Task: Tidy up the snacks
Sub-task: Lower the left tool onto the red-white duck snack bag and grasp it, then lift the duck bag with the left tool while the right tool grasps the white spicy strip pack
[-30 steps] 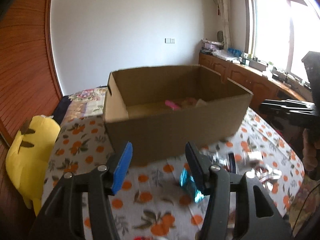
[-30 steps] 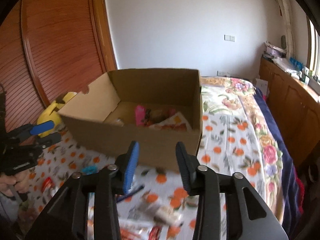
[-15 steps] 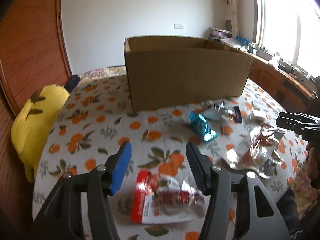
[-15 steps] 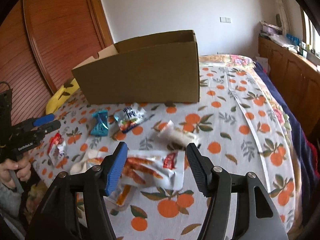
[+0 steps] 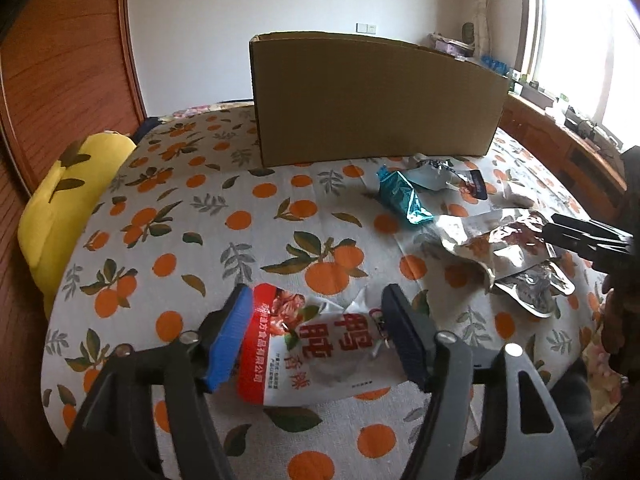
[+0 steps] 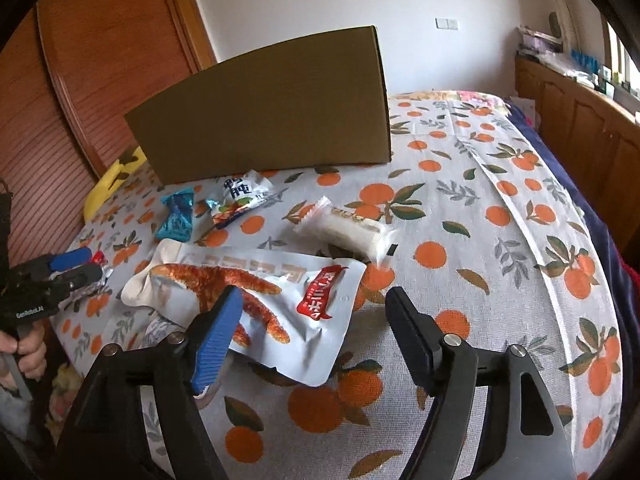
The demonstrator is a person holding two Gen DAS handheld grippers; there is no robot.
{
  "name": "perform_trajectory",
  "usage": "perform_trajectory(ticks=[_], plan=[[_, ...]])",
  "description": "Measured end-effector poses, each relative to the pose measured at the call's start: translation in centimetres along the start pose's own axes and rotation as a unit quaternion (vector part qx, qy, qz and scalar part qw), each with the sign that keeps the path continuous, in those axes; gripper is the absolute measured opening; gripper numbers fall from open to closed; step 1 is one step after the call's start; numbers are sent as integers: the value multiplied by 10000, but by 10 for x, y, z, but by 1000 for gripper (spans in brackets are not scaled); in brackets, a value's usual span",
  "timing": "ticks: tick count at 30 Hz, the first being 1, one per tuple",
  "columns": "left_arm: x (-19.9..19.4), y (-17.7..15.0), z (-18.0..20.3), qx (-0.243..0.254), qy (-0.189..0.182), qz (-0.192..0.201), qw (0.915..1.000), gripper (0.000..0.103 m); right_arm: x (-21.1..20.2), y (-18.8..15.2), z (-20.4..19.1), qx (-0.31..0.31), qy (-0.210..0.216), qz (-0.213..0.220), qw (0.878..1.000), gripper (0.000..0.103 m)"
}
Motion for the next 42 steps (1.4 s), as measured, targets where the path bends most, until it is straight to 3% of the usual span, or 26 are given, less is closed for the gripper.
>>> perform_trajectory(ticks=[15,22,25,34,37,39,42], plan=[[-16,5,3,74,14,12,10000,71,0,-6,-4,-171,-85,228,9996,78],[-10,-6,3,122,17,-140,9998,72,0,-7,-5,-213,-109,222,9995,78],[4,-15,6,158,-128,-465,9987,76,0,-7,-6,-238,-133,230,9994,78],[4,-16,14,290,-115,-332,9990,79,1,-8,-6,-266,-161,242,9992,78],[3,-16,14,273,-116,-298,9991,71,0,-8,-6,-272,-167,244,9992,77],[-1,-15,12,230,-195,-231,9993,57,1,-7,-5,-268,-166,246,9992,77],[-5,-15,12,239,-285,-206,9991,51,0,-8,-6,-265,-165,248,9992,77]])
Point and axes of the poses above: each gripper's, at about its wrist camera, not at the fingertips, and x roughly the way its jaws point, z to its right, y to its top, the point moved 4 cm from there along x, roughly the way its jaws point, and after that the axes turned 9 degrees about y, right-handed, at the moved point
